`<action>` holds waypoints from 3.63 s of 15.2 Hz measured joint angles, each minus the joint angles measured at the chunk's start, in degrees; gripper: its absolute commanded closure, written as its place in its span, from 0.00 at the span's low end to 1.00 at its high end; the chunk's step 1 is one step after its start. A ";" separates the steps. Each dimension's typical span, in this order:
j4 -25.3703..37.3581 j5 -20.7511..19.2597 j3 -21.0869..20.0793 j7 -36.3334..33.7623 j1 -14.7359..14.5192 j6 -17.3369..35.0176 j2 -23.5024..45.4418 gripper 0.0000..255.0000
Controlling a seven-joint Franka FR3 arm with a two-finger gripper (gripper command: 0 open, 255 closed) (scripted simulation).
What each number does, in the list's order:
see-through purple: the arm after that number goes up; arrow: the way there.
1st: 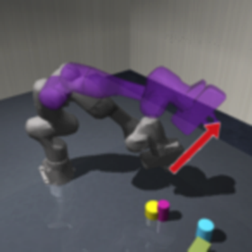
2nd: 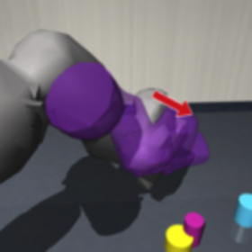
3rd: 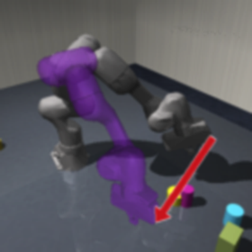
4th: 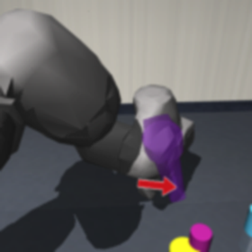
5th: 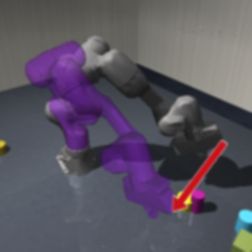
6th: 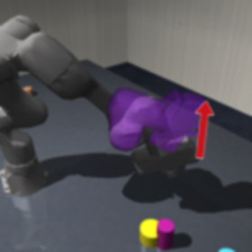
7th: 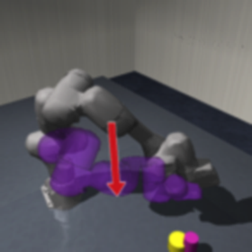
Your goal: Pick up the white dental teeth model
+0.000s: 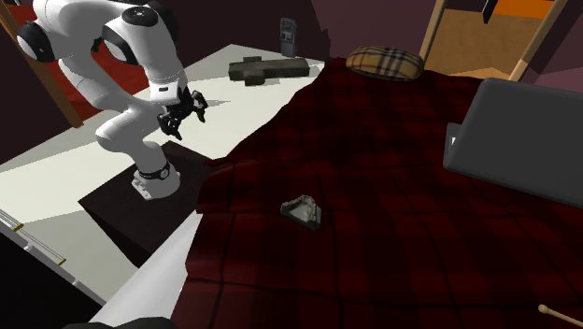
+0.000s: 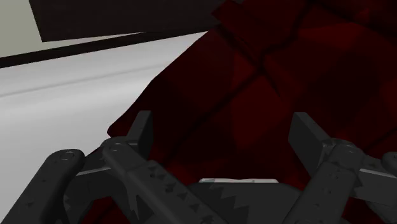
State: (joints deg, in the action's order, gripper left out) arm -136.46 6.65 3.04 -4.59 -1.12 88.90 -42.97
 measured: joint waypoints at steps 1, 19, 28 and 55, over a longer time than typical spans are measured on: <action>0.00 0.00 0.00 0.00 0.00 0.00 0.00 0.00; 20.46 1.54 -3.38 -7.85 -0.37 17.66 36.37 0.00; 40.64 0.75 -3.28 -11.86 -0.40 18.63 56.74 0.00; 62.74 0.30 -2.76 -15.06 -0.49 18.51 78.06 1.00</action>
State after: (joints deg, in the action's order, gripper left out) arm -73.72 6.96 0.28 -19.65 -1.61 107.41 35.09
